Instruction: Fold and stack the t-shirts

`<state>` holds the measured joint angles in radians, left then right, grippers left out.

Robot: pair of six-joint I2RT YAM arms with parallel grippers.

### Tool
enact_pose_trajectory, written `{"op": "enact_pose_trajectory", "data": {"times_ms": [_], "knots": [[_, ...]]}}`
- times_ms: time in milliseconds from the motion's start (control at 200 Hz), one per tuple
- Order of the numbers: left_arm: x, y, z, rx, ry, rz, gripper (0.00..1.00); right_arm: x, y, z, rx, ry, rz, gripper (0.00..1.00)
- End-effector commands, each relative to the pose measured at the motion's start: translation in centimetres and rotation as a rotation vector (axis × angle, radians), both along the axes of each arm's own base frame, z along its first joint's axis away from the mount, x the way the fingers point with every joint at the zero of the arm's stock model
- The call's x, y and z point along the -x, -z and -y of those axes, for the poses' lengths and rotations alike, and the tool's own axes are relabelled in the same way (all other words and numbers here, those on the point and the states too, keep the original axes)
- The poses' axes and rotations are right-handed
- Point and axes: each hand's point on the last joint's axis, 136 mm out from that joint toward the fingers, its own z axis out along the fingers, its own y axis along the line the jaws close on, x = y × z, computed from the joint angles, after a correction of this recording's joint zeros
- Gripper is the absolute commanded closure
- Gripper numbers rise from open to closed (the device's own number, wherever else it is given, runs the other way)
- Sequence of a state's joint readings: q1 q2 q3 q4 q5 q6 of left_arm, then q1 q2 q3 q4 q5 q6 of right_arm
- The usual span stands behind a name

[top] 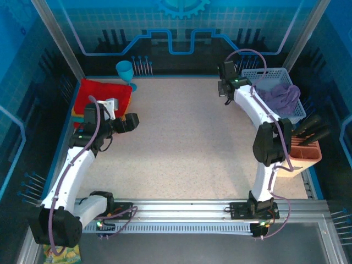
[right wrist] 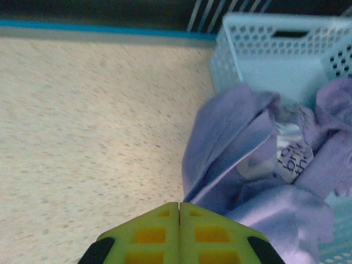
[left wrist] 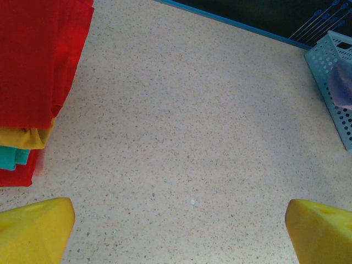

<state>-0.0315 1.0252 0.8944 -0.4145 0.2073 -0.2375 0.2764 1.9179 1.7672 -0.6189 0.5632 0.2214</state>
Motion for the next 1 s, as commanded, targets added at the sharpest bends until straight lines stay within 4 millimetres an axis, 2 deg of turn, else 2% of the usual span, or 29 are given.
{"op": "enact_pose_trajectory", "data": {"times_ms": [0,165,295,450,570,680,805,905,995], "knots": [[0.4,-0.4,0.5,0.0,0.02,0.024,0.01,0.8,-5.8,-3.4,-0.024,-0.114,0.114,1.0],[0.4,-0.5,0.5,0.002,0.02,0.025,0.01,2.0,-13.8,-5.8,-0.044,-0.213,0.27,1.0],[0.4,-0.5,0.5,0.003,0.019,0.026,0.01,2.8,-19.1,-5.5,-0.026,-0.23,0.385,1.0],[0.3,-0.6,0.5,0.004,0.018,0.028,0.01,3.1,-23.1,-3.9,0.019,-0.207,0.471,1.0],[0.3,-0.6,0.6,0.015,0.016,0.027,0.01,4.0,-26.0,-5.8,-0.001,-0.337,0.564,1.0],[0.2,-1.1,1.3,0.078,0.024,0.028,0.01,5.0,-26.5,-8.2,-0.099,-0.463,0.556,1.0],[-0.6,-2.2,3.4,0.246,0.06,0.051,0.01,6.3,-24.4,-11.7,-0.228,-0.594,0.466,1.0],[-1.9,-3.2,6.9,0.397,0.146,0.084,0.01,7.0,-22.9,-13.8,-0.27,-0.65,0.405,1.0],[-2.8,-4.0,10.9,0.374,0.233,0.134,0.01,7.3,-22.1,-14.7,-0.307,-0.651,0.376,1.0]]}}
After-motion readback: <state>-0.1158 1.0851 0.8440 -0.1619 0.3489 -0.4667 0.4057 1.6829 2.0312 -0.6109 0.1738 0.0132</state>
